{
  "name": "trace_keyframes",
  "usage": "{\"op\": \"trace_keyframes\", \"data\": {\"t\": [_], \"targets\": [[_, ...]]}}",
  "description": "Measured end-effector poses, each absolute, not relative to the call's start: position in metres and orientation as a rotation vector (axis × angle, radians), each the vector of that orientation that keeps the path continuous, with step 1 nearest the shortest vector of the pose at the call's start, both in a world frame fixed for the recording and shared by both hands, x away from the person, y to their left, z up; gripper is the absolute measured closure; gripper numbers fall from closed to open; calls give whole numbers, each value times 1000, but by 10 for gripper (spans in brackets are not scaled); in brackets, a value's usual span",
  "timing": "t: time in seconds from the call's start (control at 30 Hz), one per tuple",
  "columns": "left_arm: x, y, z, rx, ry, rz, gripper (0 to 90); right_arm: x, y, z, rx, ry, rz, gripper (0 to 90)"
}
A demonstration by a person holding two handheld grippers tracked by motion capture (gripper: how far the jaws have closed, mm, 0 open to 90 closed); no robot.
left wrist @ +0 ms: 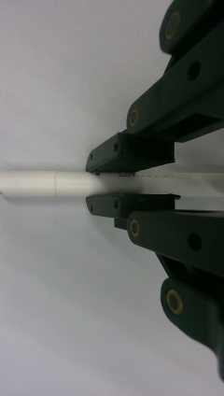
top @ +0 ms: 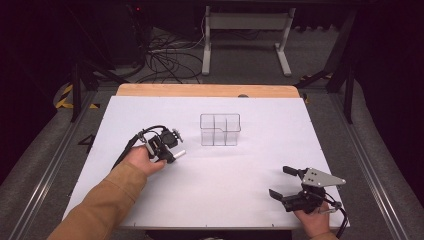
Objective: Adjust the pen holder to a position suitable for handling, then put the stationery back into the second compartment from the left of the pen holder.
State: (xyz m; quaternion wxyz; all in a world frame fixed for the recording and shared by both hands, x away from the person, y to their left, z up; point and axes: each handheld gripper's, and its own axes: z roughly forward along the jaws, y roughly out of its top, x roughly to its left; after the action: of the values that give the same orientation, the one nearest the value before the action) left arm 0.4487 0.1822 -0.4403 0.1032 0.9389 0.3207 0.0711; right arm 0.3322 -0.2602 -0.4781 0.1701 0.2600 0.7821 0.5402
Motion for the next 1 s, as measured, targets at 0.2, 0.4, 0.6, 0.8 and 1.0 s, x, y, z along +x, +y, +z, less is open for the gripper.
{"op": "trace_keyframes", "data": {"t": [0.2, 0.4, 0.6, 0.8, 1.0], "targets": [[448, 184, -437, 2757, 959, 222, 785, 332, -260, -478, 741, 2224, 1536, 47], [443, 185, -430, 2733, 945, 227, 785, 333, -260, -478, 741, 2223, 1537, 47], [442, 186, -426, 2711, 945, 235, 785, 333, -260, -478, 740, 2222, 1539, 47], [437, 187, -420, 2694, 931, 240, 785, 333, -260, -478, 737, 2222, 1540, 47], [436, 187, -415, 2686, 918, 245, 785, 334, -260, -478, 737, 2221, 1544, 47]]}}
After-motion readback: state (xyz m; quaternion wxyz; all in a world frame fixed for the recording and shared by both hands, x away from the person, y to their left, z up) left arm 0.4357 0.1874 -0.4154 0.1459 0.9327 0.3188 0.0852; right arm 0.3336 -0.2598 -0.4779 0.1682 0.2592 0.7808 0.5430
